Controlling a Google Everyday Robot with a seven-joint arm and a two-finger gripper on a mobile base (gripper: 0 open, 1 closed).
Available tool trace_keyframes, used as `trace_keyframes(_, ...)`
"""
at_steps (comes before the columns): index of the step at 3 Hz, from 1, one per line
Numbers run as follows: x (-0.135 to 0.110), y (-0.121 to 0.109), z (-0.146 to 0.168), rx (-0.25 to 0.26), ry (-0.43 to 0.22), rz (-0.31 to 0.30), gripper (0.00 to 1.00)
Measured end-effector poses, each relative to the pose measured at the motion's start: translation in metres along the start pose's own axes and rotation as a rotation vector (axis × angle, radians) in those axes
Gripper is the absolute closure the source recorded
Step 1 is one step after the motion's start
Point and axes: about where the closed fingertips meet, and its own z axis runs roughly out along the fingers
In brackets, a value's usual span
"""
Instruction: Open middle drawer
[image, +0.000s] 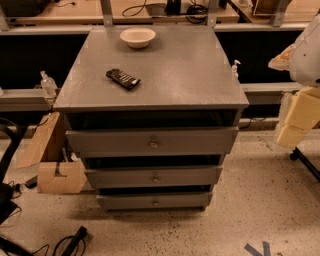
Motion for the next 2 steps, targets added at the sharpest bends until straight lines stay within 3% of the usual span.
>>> trace_keyframes(1, 0.000, 0.000, 0.000, 0.000, 0.000, 0.000, 0.00)
trace_keyframes(2, 0.002, -0.004, 0.013, 0.034, 0.010, -0.005, 0.00)
